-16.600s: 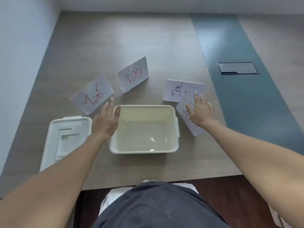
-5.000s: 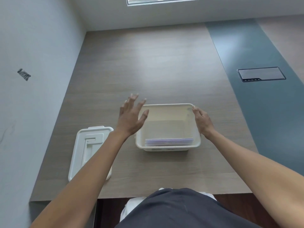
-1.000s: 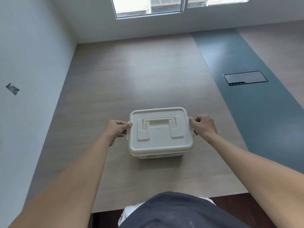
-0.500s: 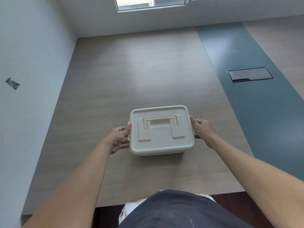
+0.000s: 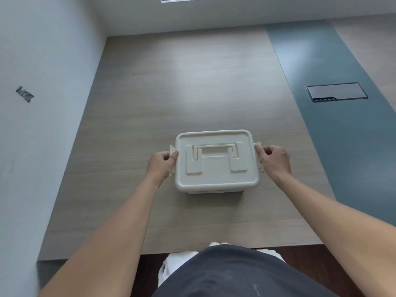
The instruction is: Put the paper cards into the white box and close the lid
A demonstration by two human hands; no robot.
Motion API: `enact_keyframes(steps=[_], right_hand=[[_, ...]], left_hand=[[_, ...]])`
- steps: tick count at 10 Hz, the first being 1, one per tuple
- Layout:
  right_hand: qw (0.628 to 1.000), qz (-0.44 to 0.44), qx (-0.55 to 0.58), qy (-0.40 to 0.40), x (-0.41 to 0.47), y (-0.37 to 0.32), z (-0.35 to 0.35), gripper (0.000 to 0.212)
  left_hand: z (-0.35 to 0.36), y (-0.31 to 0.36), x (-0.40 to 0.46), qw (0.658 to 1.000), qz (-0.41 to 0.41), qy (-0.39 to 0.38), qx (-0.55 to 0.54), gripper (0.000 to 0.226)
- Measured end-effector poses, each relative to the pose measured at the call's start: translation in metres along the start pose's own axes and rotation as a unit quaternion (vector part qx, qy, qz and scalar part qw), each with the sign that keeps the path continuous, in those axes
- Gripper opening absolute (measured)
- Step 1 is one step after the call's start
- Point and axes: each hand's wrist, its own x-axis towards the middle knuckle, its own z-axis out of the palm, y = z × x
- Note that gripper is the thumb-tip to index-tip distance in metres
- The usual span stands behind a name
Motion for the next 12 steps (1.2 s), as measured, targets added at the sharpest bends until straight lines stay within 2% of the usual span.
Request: enact_keyframes(steps=[1, 3, 6, 8, 9, 10, 11, 12], right_hand=[[0.997, -0.014, -0.05, 0.057, -0.007, -0.005, 0.014, 0.042], [0.992, -0.041, -0.093, 0.078, -0.025, 0.0, 0.024, 0.046], [0.987, -0.092, -0.104, 0.077, -0.026, -0.004, 0.037, 0.045], [0.99, -0.087, -0.085, 0.072, -0.01, -0.014, 0.04, 0.048], [0.993, -0.066, -0.073, 0.07, 0.002, -0.02, 0.043, 0.051], [0.996, -0.049, -0.061, 0.042, 0.011, -0.018, 0.043, 0.054], [0.998, -0.018, 0.045, -0.03, 0.009, -0.016, 0.031, 0.067], [0.985, 0.069, 0.155, -0.037, 0.003, 0.0, 0.023, 0.079]], left_hand=[[0.005, 0.001, -0.008, 0.996, 0.037, 0.042, 0.07, 0.047], [0.016, 0.004, -0.02, 0.981, 0.082, 0.094, 0.148, 0.042], [0.03, 0.003, -0.017, 0.969, 0.114, 0.146, 0.165, 0.034], [0.039, 0.011, -0.007, 0.974, 0.09, 0.181, 0.107, 0.036], [0.039, 0.019, 0.003, 0.977, 0.065, 0.182, 0.088, 0.038], [0.035, 0.018, 0.012, 0.985, 0.063, 0.151, 0.058, 0.039], [0.03, 0.011, 0.007, 0.992, 0.023, 0.122, -0.035, 0.036], [0.032, -0.015, 0.003, 0.984, 0.002, 0.151, -0.092, 0.052]])
